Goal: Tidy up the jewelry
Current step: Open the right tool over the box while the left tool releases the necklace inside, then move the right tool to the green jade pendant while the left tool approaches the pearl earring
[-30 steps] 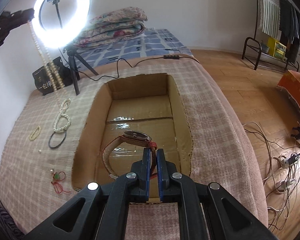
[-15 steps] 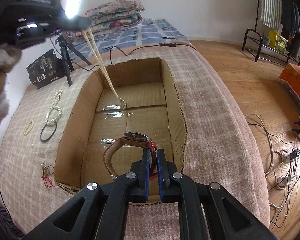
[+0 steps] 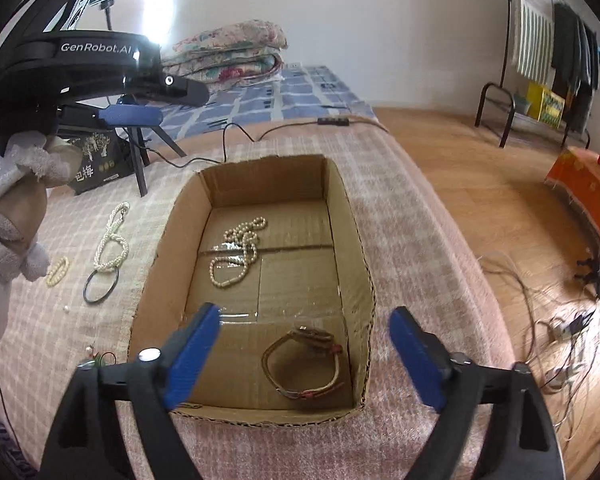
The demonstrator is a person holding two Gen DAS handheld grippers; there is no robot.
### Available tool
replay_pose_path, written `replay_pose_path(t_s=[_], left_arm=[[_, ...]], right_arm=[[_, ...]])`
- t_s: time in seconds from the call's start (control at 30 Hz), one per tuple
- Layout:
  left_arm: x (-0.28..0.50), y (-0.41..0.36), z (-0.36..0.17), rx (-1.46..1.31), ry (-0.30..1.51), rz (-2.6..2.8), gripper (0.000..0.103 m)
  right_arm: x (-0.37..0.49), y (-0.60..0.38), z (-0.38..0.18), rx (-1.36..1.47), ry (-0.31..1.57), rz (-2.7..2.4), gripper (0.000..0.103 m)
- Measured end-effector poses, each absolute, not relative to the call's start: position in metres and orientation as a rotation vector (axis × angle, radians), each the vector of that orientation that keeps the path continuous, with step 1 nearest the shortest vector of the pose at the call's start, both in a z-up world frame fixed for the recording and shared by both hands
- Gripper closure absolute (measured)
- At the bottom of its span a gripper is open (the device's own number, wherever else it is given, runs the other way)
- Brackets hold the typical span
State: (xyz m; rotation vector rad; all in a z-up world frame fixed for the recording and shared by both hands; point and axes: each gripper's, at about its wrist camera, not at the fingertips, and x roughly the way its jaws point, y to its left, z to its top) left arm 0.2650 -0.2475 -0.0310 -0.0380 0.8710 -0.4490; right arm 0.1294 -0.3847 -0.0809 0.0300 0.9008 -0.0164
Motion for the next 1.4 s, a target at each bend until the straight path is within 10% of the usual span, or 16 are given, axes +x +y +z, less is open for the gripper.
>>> replay_pose_path(t_s=[1.07,1.4], left_arm=[[0.171,0.037,-0.033,-0.117,0.823,-0.152,0.041],[0.167,0.031,-0.081,-0.076,0.954,-0.273,0.041]], right_arm=[[0.072,-0.252,-0.052,-0.048,0.816,0.273,0.009],[0.075,-0.228,-0.114,0.035,1.018,0.331,0.054]])
